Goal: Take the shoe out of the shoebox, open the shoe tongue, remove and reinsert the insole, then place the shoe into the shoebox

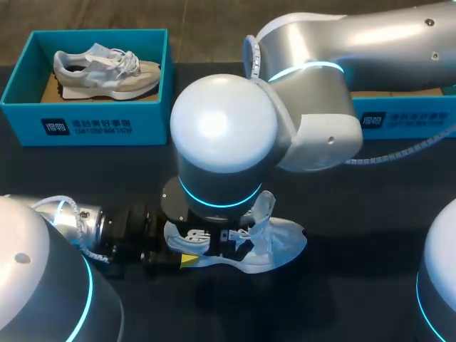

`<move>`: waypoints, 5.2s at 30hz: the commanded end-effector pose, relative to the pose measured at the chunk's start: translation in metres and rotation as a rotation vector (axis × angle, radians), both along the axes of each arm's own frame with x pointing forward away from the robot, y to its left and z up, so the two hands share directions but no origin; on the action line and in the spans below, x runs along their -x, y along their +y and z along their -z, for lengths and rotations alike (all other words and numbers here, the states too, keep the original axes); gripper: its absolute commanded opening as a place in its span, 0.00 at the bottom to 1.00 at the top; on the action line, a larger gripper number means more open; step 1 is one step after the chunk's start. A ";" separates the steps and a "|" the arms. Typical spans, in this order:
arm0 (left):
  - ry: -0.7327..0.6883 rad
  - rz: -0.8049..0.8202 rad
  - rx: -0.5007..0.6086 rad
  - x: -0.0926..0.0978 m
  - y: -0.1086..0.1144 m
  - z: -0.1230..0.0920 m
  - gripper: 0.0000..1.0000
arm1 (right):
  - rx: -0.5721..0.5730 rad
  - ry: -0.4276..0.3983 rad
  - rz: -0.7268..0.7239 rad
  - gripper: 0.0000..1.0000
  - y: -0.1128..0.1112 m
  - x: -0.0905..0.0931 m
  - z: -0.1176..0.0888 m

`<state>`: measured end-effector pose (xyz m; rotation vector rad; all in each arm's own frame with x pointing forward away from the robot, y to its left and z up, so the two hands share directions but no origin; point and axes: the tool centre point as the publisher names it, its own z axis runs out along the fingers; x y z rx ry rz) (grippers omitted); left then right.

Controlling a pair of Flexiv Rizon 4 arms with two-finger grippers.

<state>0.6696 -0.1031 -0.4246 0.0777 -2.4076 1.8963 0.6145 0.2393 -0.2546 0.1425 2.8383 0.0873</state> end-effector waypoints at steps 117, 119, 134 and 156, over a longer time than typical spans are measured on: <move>0.000 -0.002 -0.002 0.001 0.002 0.006 0.00 | 0.118 0.235 0.100 0.28 -0.027 -0.062 0.175; 0.000 -0.002 -0.002 0.001 0.002 0.006 0.00 | 0.121 0.257 0.096 0.26 -0.028 -0.057 0.177; 0.000 -0.002 -0.002 0.001 0.002 0.006 0.00 | 0.145 0.365 0.079 0.00 -0.030 -0.035 0.185; 0.000 -0.002 -0.002 0.001 0.002 0.006 0.00 | -0.154 0.218 0.049 0.00 -0.027 -0.035 0.114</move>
